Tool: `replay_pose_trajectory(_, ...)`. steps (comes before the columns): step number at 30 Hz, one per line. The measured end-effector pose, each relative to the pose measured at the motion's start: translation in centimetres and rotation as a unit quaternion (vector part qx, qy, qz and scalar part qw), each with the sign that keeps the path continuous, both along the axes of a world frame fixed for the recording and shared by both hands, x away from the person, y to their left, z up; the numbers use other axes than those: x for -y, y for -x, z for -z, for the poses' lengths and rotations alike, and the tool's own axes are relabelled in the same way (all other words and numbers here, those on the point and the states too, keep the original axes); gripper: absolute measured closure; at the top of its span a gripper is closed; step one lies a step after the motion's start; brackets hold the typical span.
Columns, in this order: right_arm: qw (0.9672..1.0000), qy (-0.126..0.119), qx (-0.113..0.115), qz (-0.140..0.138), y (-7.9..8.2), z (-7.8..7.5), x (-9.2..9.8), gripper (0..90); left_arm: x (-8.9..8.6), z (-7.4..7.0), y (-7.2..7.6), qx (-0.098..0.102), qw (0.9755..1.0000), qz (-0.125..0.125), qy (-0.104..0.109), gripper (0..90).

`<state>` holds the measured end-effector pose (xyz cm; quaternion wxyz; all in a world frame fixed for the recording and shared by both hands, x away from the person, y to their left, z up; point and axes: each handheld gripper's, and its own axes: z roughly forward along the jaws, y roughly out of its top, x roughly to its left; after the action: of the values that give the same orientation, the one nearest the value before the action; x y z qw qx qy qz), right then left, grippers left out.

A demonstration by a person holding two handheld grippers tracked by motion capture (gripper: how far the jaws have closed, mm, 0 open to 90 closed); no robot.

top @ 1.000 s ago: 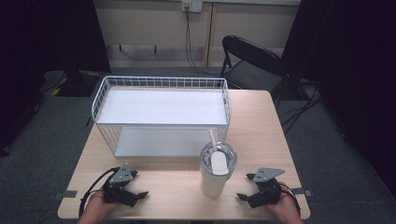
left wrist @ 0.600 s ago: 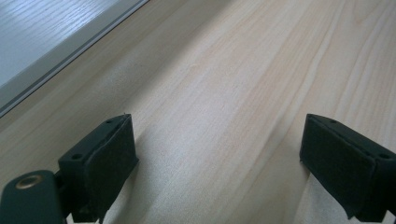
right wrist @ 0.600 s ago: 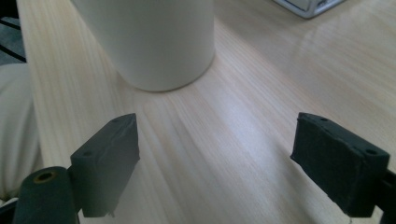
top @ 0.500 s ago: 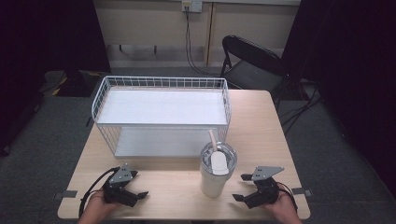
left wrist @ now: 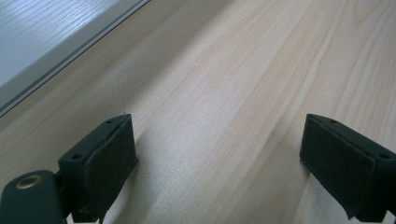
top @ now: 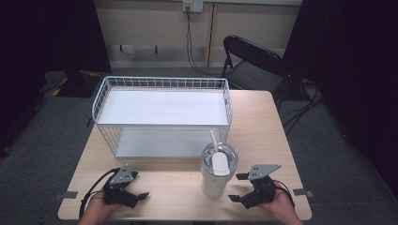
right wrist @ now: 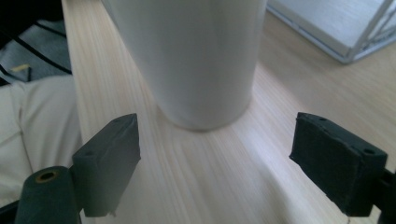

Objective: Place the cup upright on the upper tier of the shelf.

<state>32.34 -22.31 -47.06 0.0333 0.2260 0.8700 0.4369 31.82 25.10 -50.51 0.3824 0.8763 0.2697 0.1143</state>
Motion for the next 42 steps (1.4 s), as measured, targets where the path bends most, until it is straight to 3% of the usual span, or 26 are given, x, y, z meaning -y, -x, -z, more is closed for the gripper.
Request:
replay_pose_trajectory(12, 0.9998, -0.009, 0.010, -0.013, -0.3, -1.2, -1.4, 14.7, 0.0, 0.0, 0.0, 0.001, 1.0000, 0.000, 0.001, 9.0)
replay_pose_trajectory(22, 0.9987, -0.048, -0.001, -0.016, -0.6, -2.0, -1.5, 14.4, 0.1, 0.0, 0.0, -0.006, 0.9999, 0.010, -0.006, 4.5)
replay_pose_trajectory(42, 0.9975, -0.067, 0.011, -0.021, -0.9, -2.5, -2.7, 13.8, 0.1, 0.0, 0.0, -0.005, 0.9999, 0.009, -0.006, 4.4)
